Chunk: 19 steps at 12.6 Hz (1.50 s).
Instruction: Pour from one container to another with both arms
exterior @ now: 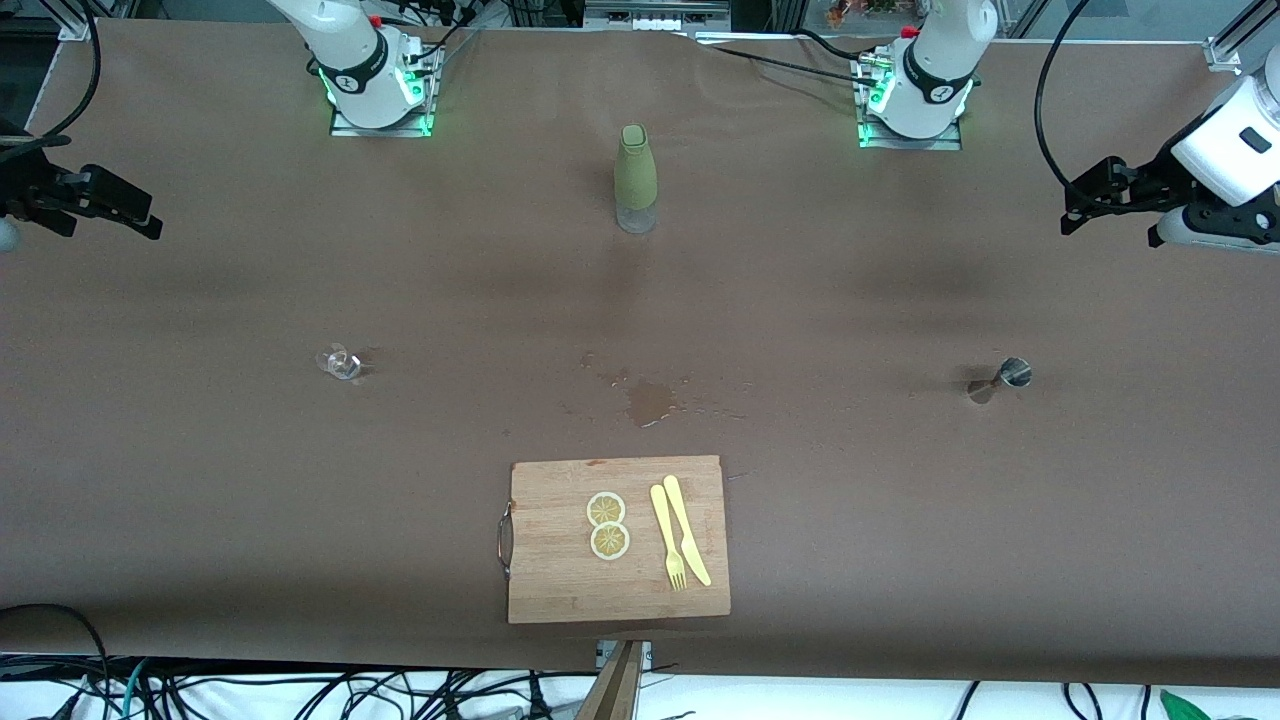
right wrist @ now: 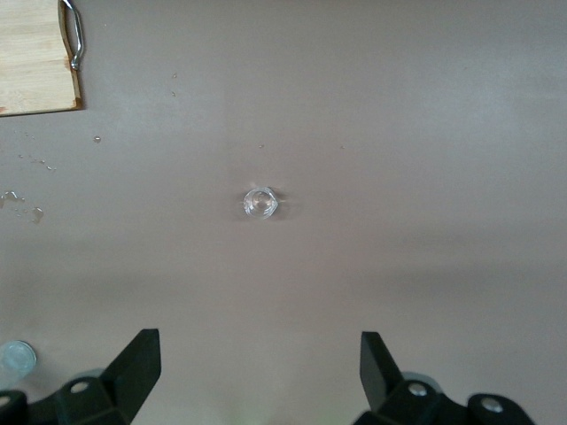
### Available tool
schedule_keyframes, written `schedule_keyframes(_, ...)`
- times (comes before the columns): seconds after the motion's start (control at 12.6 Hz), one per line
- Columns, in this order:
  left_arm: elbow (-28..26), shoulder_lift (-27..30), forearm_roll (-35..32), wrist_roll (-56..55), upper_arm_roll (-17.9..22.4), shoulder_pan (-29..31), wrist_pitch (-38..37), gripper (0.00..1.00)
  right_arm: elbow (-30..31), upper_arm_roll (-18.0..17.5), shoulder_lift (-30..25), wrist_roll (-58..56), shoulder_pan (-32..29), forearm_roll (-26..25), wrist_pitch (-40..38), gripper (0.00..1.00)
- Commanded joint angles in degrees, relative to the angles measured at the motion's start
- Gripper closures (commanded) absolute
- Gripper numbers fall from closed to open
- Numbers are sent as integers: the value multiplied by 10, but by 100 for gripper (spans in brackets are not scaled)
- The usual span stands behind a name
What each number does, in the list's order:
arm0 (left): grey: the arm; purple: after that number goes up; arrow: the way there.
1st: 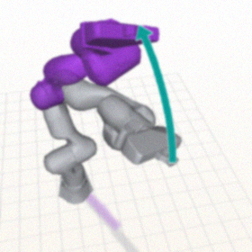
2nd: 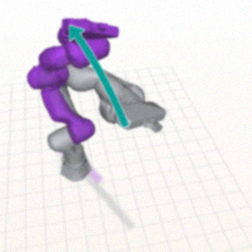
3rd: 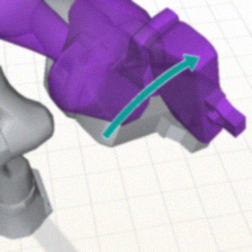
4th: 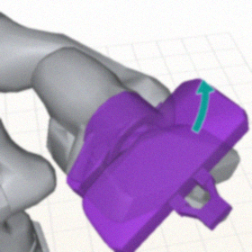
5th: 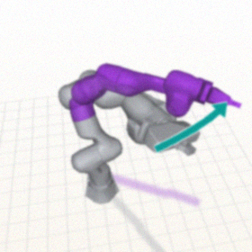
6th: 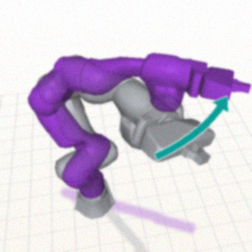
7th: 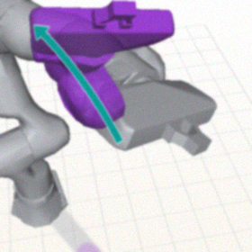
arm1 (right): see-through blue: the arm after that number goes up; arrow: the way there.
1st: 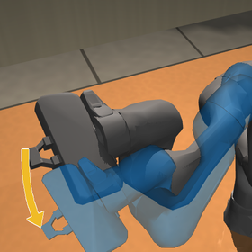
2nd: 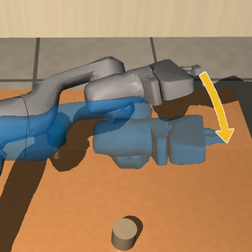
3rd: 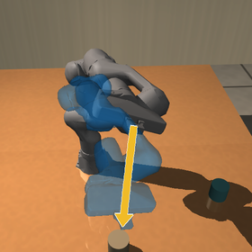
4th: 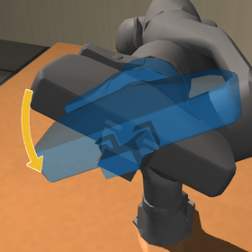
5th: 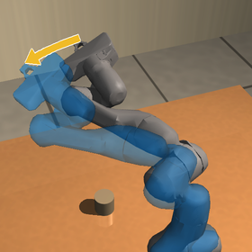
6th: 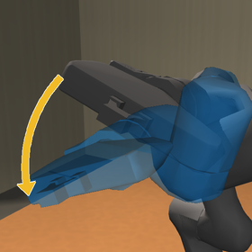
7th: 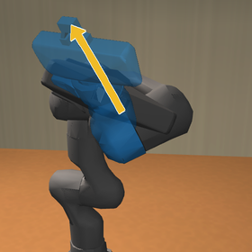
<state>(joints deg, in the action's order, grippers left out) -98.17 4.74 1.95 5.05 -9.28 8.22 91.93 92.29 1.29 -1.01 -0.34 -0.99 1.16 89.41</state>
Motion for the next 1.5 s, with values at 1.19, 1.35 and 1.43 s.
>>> schedule_keyframes(1.19,0,-4,-10,7,-14,-6,26,0,4,-2,-5,-6,-4,-1,-1,0)
schedule_keyframes(1.35,-1,1,-15,7,-13,-2,13,0,4,-2,-5,-5,-5,-1,-1,0)
schedule_keyframes(1.43,-2,2,-15,7,-14,3,12,0,4,-2,-5,-6,-4,-1,0,0)
